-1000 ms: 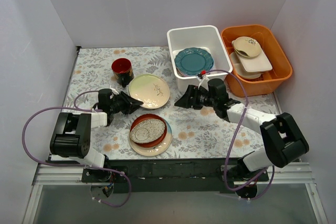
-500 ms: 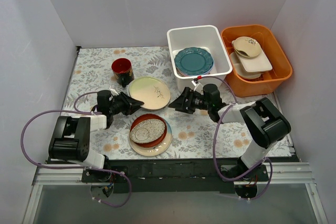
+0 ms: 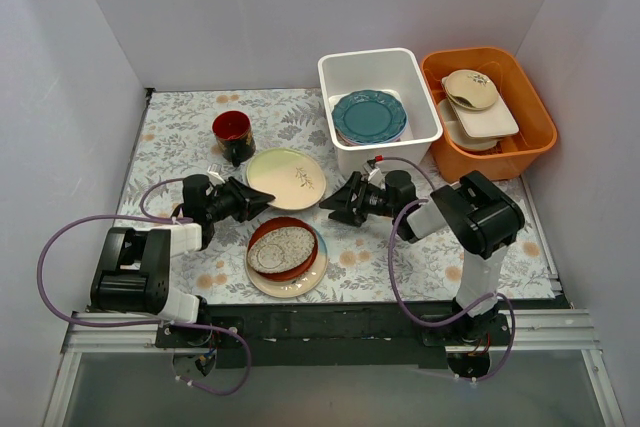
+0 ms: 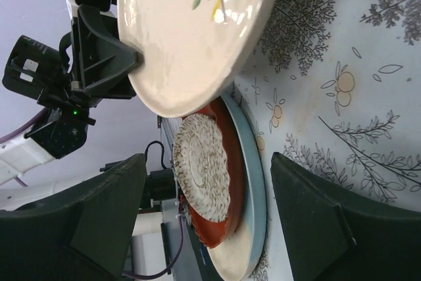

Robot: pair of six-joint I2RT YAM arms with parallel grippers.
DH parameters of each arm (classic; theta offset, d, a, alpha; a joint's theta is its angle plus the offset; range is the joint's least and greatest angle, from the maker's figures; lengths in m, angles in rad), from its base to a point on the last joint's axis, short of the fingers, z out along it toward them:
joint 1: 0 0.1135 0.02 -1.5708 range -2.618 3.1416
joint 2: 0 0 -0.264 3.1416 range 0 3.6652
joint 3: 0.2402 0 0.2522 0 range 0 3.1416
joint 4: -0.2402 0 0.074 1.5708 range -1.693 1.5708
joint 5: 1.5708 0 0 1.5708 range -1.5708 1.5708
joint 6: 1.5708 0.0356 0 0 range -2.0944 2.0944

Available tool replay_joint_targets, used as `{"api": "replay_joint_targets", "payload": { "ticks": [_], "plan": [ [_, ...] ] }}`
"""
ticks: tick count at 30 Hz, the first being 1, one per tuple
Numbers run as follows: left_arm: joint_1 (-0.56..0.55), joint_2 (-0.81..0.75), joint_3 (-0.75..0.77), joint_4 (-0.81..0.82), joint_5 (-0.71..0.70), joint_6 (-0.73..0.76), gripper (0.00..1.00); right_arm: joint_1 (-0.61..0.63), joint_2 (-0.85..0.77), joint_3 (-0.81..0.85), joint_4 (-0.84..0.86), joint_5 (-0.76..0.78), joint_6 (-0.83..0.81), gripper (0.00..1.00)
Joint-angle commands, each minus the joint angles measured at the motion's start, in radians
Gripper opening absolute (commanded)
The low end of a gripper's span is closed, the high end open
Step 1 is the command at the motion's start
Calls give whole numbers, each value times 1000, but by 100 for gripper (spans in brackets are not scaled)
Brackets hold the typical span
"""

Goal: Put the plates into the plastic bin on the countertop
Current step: Pick up the plate at the center of the board, then place the plate in the plastic bin.

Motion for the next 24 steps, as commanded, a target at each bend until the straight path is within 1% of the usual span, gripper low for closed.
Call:
{"api": "replay_joint_targets", "payload": {
  "ticks": [1,5,9,13,24],
  "plan": [
    [4,-67,21,158,118,-32,0,2,69,-12,190,-33,90,83],
    [1,-82,20,151,131,-23,0,2,126,-5,268,-43,147,84],
    [3,-118,29,85,120,20,0,2,175,8,329,-43,188,83],
    [3,-145,32,31,117,50,0,5,197,27,346,-41,204,83],
    [1,-154,20,20,148,71,0,5,264,119,335,-43,230,80]
  ]
}}
